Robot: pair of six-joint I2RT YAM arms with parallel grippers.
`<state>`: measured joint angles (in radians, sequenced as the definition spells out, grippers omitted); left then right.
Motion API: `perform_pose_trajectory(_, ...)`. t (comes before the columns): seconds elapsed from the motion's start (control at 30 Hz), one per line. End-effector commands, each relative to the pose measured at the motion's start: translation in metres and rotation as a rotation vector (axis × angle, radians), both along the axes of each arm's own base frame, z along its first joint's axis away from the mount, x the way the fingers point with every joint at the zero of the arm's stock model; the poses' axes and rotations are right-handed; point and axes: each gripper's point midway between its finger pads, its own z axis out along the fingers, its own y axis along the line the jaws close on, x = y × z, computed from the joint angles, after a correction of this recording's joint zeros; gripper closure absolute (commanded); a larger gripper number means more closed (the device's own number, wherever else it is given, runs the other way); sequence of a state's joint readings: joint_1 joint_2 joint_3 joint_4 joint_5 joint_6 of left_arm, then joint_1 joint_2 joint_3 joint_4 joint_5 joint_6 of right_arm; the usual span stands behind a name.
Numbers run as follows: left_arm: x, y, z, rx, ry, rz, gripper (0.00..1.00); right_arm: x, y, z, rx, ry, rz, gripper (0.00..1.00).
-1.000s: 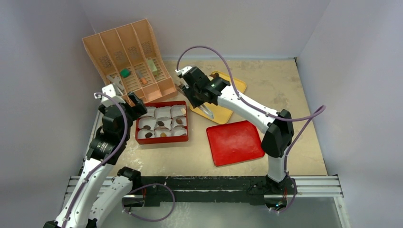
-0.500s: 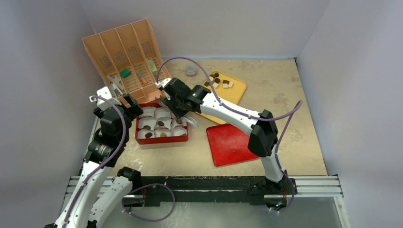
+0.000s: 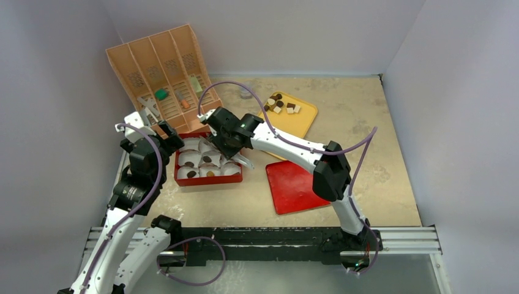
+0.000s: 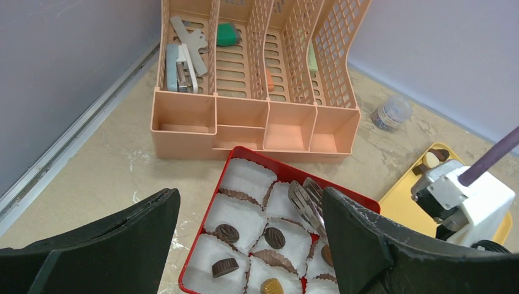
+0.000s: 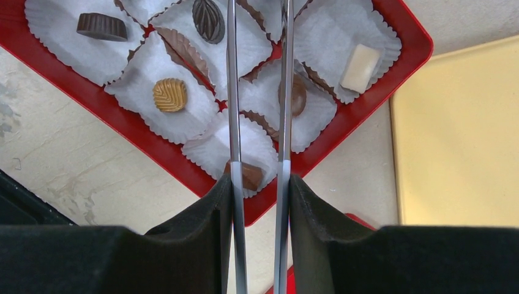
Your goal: Pack the chocolate
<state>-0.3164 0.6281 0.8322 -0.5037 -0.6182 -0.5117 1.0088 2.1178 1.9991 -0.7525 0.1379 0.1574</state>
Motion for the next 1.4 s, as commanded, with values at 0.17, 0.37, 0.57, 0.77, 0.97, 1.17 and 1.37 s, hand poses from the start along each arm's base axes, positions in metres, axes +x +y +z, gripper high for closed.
perform_pose_trajectory(0.17, -0.001, 0.002, 0.021, -0.01, -0.055, 0.014, 0.15, 0.009, 0.009, 0.006, 0.02, -0.027, -0.034, 0.62)
perform_pose_trajectory(0.37, 0.0, 0.002, 0.02, -0.011, -0.054, 0.012, 0.15, 0.013, 0.005, 0.013, 0.019, -0.054, -0.055, 0.58)
perform_pose_trajectory(0.57, 0.0, 0.001, 0.02, -0.012, -0.053, 0.008, 0.15, 0.013, 0.0, 0.022, 0.023, -0.072, -0.06, 0.57)
perform_pose_trajectory(0.77, 0.001, 0.001, 0.019, -0.012, -0.051, 0.006, 0.14, 0.008, -0.002, 0.044, 0.071, -0.084, -0.049, 0.57)
perform_pose_trajectory(0.97, 0.0, 0.001, 0.019, -0.012, -0.053, 0.005, 0.15, -0.01, -0.016, 0.05, 0.093, -0.04, -0.052, 0.57)
perform_pose_trajectory(1.17, 0.001, 0.0, 0.019, -0.013, -0.052, 0.002, 0.15, -0.004, -0.036, 0.057, 0.074, -0.083, -0.091, 0.6)
perform_pose_trajectory(1.37, 0.003, -0.003, 0.019, -0.014, -0.05, -0.013, 0.15, 0.008, -0.057, 0.073, 0.081, -0.135, -0.14, 0.6)
